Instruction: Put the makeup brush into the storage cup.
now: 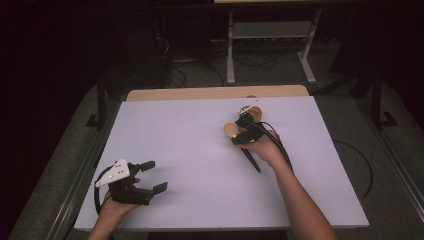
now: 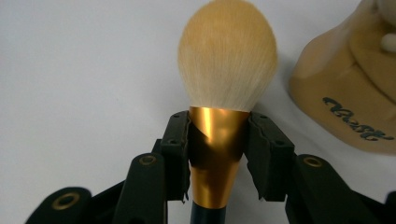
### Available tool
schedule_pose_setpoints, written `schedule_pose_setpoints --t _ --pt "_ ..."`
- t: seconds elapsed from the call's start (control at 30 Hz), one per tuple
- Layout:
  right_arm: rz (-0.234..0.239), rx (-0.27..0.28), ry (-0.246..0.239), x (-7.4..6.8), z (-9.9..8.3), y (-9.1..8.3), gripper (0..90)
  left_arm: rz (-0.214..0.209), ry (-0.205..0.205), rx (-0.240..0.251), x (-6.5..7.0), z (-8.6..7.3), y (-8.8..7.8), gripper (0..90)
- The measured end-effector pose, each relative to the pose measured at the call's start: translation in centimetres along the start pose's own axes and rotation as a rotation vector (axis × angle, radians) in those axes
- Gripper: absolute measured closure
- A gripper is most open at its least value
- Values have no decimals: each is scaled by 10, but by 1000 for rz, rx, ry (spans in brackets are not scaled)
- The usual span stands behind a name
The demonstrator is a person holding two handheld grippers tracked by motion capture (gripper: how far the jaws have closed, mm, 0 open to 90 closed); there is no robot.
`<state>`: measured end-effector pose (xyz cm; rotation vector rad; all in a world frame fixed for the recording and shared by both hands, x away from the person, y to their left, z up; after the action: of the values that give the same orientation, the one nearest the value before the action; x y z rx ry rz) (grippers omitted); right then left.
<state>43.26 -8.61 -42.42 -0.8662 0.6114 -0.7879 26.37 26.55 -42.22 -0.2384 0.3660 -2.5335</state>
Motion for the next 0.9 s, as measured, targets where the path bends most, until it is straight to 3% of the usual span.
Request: schedule_pose_setpoints --t 0.9 --pt "50 122 9 0 2 -30 612 0 5 -4 1 0 0 109"
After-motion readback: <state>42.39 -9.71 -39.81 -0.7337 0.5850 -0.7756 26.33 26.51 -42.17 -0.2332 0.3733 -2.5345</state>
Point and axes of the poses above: each handheld gripper's, and its own axes: y roughly forward along the jaws, z roughly out of its top, x roughly to its right, the point moved 2 cm from there along y, roughly forward along the jaws, and after that the axes turned 3 degrees about y, right-handed, at the moved point
